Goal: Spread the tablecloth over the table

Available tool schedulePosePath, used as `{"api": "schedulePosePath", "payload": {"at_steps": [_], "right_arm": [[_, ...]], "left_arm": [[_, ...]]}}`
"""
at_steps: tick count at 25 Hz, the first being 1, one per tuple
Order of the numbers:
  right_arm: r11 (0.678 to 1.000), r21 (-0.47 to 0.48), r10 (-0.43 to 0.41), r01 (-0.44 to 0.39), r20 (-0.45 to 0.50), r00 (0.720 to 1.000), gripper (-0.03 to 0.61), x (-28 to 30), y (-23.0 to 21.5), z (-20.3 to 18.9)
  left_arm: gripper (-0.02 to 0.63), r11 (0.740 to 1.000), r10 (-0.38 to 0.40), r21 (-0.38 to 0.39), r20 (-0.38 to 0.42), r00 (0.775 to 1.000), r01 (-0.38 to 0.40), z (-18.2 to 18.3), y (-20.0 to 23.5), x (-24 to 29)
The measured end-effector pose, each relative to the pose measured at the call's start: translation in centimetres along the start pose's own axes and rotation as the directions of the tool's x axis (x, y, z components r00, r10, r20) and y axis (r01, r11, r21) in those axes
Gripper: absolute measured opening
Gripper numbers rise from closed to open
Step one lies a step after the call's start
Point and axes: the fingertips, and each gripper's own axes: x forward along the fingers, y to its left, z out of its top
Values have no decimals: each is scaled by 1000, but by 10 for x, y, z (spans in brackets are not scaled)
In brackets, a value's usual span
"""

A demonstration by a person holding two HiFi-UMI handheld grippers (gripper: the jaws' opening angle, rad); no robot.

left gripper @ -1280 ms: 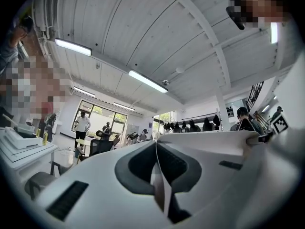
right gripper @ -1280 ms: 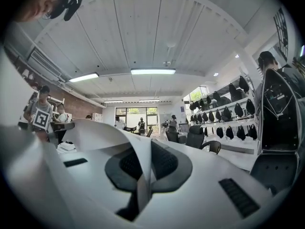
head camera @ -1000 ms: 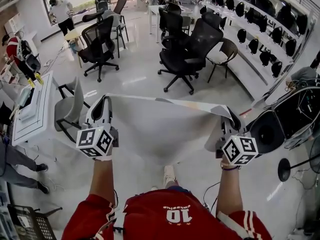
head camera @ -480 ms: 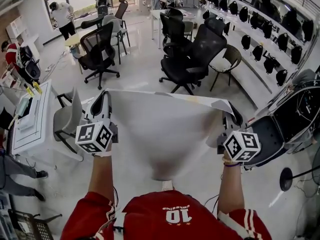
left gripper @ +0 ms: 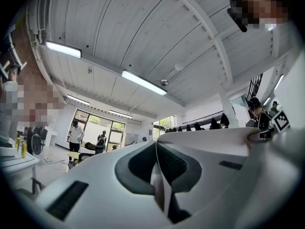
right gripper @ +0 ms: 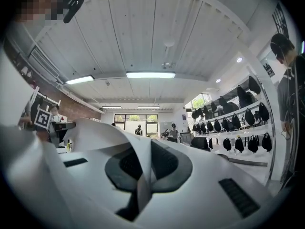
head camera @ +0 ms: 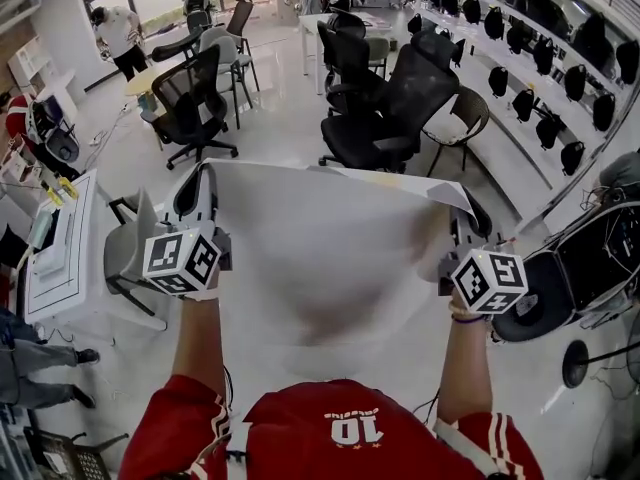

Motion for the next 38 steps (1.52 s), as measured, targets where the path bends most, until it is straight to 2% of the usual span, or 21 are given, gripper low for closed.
{"api": "schedulePosePath", "payload": {"at_steps": [13, 21, 25, 31, 38], "right_arm": [[1000, -23, 6, -5, 39, 999, 17, 76, -48, 15], [1000, -18, 17, -17, 47, 999, 17, 113, -65, 27], [999, -22, 40, -39, 64, 997, 17, 124, -67, 31], [998, -6, 61, -61, 53, 997, 17, 137, -64, 13], [996, -8, 85, -85, 43, 995, 17, 139, -51, 3]], "left_arm": [[8, 1000, 7, 27, 23, 1000, -8, -9, -4, 86], [8, 998, 6, 58, 66, 998, -10, 15, -3, 136], [8, 997, 25, 66, 88, 996, -31, 18, 1, 135], [8, 997, 43, 64, 75, 996, -48, 1, 14, 133], [8, 994, 48, 93, 61, 997, -54, -2, 18, 120]]}}
